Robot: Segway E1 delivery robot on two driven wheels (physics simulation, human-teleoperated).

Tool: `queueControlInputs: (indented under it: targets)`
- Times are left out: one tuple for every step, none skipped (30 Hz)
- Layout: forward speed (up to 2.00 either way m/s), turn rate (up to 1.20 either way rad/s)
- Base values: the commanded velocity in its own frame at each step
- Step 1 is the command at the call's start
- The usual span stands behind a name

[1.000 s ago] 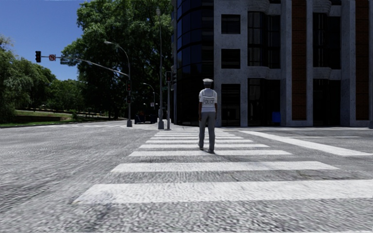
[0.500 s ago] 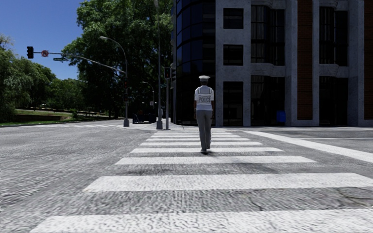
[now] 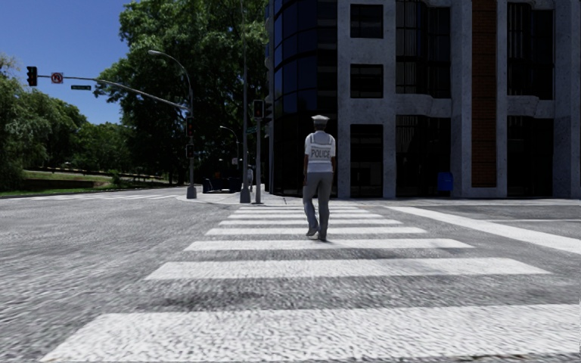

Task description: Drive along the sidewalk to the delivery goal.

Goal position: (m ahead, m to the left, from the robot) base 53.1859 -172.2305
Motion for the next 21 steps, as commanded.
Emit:
queueControlInputs:
  targets:
    - [1.43,0.00]
    - [1.43,0.00]
    - [1.43,0.00]
    - [1.43,0.00]
    - [1.43,0.00]
    - [1.43,0.00]
    - [1.43,0.00]
    - [1.44,0.00]
    - [1.44,0.00]
    - [1.45,0.00]
    - [1.46,0.00]
    - [1.50,0.00]
    - [1.50,0.00]
    - [1.51,0.00]
    - [1.51,0.00]
    - [1.51,0.00]
    - [1.51,0.00]
    - [1.51,0.00]
    - [1.51,0.00]
    - [1.51,0.00]
    - [1.51,0.00]
